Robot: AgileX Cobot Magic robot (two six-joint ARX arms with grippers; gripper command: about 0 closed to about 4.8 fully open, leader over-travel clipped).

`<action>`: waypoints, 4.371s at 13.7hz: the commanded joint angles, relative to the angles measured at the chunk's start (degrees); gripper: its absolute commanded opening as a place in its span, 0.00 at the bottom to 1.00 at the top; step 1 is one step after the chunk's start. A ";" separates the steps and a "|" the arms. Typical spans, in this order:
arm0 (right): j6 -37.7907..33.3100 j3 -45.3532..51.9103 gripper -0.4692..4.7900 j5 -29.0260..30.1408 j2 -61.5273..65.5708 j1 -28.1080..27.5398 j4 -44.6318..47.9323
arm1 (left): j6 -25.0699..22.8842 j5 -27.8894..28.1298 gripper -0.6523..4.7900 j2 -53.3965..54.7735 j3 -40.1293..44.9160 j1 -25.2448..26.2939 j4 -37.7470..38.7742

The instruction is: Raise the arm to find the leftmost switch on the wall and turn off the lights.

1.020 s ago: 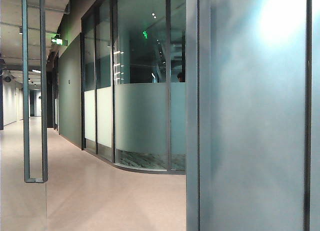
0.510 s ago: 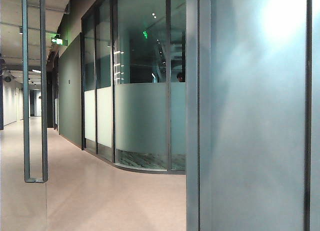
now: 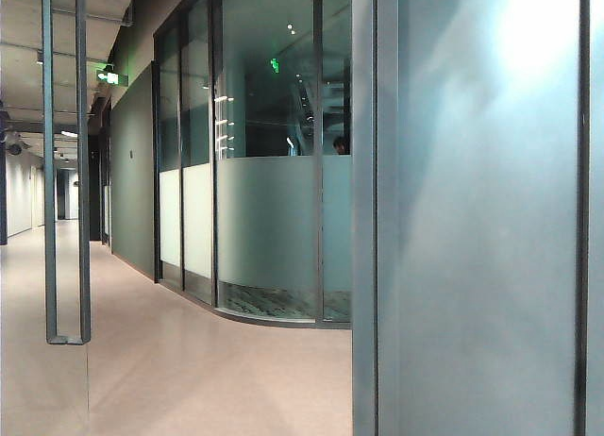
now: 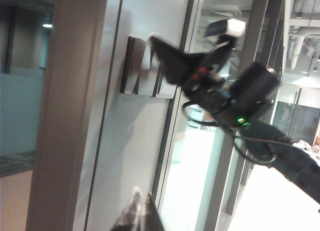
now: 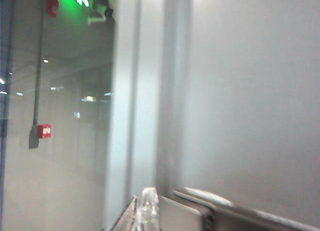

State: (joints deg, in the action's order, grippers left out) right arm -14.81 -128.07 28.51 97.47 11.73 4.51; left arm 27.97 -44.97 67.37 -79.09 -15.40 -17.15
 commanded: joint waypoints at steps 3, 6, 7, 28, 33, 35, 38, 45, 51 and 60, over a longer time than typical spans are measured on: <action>-0.17 -0.20 0.09 -1.62 1.14 0.11 2.16 | 0.11 -0.26 0.11 -0.22 -0.28 0.04 -2.27; 0.04 -0.20 0.09 -2.97 1.29 0.11 1.03 | 0.11 -0.22 0.11 -0.22 -0.31 0.04 -2.29; 0.07 -0.20 0.09 -4.07 1.29 0.11 0.17 | 0.11 -0.15 0.11 -0.22 -0.31 0.04 -2.43; 5.53 -0.22 0.09 -19.43 -1.55 6.69 -6.47 | -0.09 -0.31 0.11 -0.81 -0.31 0.13 -3.10; 7.80 -0.20 0.09 -23.50 -1.05 8.83 -7.13 | -0.07 -0.37 0.11 -1.05 -0.31 0.15 -2.60; 7.78 -0.20 0.09 -23.58 -0.98 8.83 -7.39 | -0.09 -0.50 0.11 -1.16 -0.31 0.15 -2.27; 7.80 -0.20 0.09 -24.81 -0.98 8.81 -7.34 | -0.07 -1.38 0.11 -1.18 -0.31 0.15 -2.23; 9.31 -0.20 0.09 -28.35 -0.98 8.68 -7.28 | -0.09 -1.38 0.11 -1.22 -0.31 0.15 -2.21; 9.07 -0.33 0.09 -21.09 -6.54 8.90 -13.99 | -0.39 -1.16 0.11 -3.17 -0.31 0.15 -0.22; 16.83 20.83 0.09 -24.59 -34.29 8.72 -27.10 | -26.23 38.95 0.11 -30.05 10.19 0.15 22.25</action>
State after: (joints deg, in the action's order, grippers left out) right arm 1.26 -110.80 7.35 66.00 20.40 -24.08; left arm 2.42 -10.00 39.77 -70.91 -15.27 4.32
